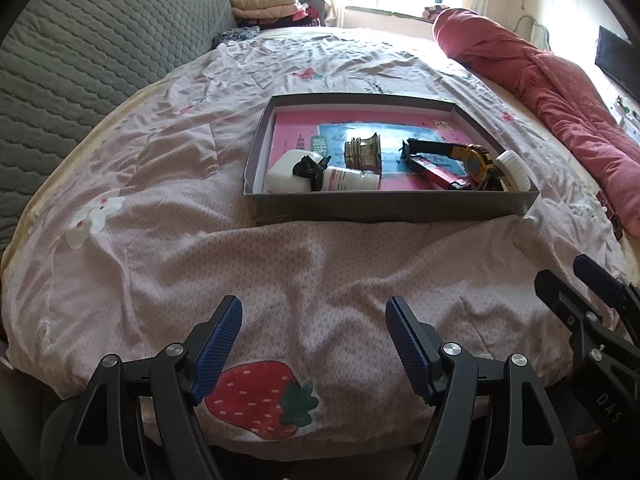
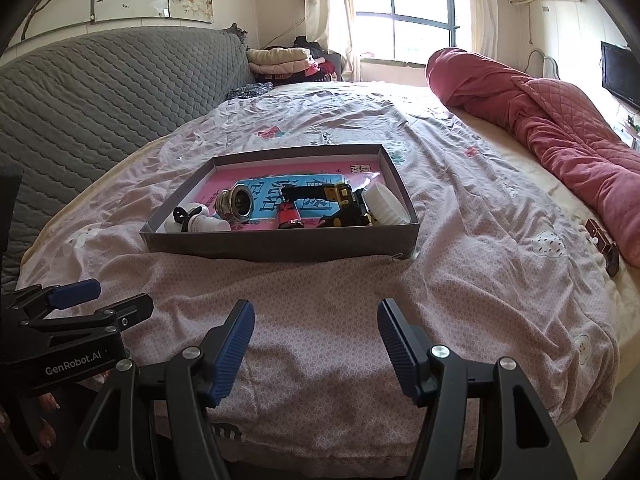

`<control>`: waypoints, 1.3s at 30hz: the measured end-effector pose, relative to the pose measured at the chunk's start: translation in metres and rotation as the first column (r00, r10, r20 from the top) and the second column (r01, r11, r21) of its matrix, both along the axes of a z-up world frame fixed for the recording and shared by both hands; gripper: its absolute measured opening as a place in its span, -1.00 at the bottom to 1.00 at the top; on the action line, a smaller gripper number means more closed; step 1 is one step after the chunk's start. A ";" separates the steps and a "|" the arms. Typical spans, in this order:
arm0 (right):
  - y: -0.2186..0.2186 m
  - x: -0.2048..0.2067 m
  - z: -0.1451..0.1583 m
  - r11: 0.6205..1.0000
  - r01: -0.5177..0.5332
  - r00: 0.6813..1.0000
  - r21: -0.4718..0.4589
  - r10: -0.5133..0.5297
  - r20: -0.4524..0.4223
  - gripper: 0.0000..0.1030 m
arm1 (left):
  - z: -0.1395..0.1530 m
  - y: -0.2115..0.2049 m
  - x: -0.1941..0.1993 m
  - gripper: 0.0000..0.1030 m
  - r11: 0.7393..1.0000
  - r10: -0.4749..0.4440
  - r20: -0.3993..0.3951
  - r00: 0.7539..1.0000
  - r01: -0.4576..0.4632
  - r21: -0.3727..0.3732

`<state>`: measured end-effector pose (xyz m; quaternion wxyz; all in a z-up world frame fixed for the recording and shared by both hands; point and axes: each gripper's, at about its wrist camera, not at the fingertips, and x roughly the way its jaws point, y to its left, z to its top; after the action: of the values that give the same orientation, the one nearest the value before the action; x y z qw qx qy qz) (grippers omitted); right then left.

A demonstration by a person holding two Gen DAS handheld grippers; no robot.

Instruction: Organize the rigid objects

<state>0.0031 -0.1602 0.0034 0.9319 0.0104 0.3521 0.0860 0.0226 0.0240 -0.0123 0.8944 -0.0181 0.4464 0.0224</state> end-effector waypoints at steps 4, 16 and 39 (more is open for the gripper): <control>-0.001 0.000 0.001 1.000 0.001 1.000 0.003 -0.001 -0.002 0.23 | -0.001 -0.001 0.000 0.47 1.000 -0.003 -0.003 1.000 0.003 0.002; 0.000 -0.001 0.001 1.000 -0.004 1.000 0.002 0.004 -0.006 0.23 | 0.001 -0.002 -0.002 0.47 1.000 -0.004 0.000 1.000 0.004 0.007; -0.006 0.005 -0.003 1.000 0.006 1.000 0.006 -0.006 -0.016 0.23 | -0.007 -0.004 0.004 0.47 1.000 -0.010 -0.011 1.000 0.011 0.019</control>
<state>0.0079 -0.1659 -0.0001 0.9292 0.0151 0.3595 0.0841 0.0262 0.0203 -0.0197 0.8921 -0.0070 0.4512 0.0221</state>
